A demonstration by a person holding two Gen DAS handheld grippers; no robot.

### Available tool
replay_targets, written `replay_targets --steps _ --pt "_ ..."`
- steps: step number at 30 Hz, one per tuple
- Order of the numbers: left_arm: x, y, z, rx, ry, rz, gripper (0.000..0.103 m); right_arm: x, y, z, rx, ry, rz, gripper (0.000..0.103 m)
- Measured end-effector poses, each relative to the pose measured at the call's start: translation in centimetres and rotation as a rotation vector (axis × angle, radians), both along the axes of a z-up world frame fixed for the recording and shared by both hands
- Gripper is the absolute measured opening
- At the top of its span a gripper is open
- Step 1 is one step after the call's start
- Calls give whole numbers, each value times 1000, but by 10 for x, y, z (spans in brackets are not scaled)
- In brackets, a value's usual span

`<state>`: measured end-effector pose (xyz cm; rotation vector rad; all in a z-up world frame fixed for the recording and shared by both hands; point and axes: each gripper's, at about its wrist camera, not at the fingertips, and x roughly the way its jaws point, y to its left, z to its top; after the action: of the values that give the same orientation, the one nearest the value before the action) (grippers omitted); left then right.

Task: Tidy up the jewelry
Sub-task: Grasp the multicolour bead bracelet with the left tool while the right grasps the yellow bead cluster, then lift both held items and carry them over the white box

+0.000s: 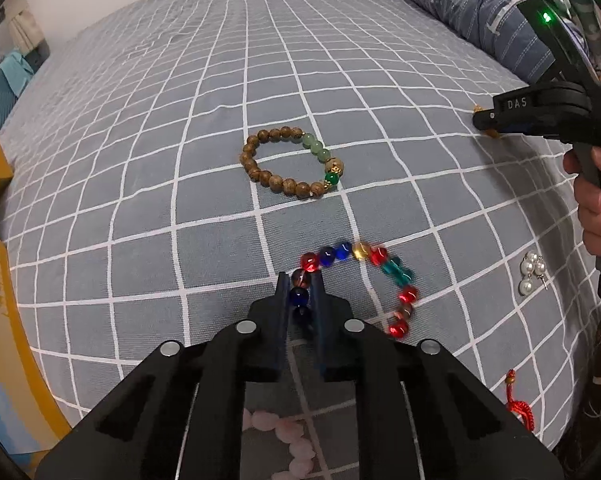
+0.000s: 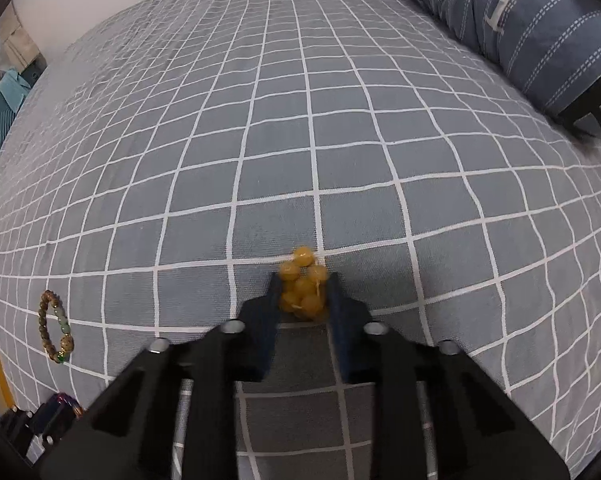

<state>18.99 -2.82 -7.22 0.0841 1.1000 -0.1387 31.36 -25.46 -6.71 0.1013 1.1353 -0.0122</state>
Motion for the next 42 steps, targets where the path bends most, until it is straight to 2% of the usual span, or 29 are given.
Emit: replay_targets --steps 3,16,42 --pt "0 3 3 -26 1 7 9 -2 1 2 -10 -4 -5 18" --pt "-1 8 11 -47 -8 11 9 -6 0 12 -22 -35 -10 18" --pt "-17 16 56 -94 -96 51 9 -42 9 54 -55 -108 5 18"
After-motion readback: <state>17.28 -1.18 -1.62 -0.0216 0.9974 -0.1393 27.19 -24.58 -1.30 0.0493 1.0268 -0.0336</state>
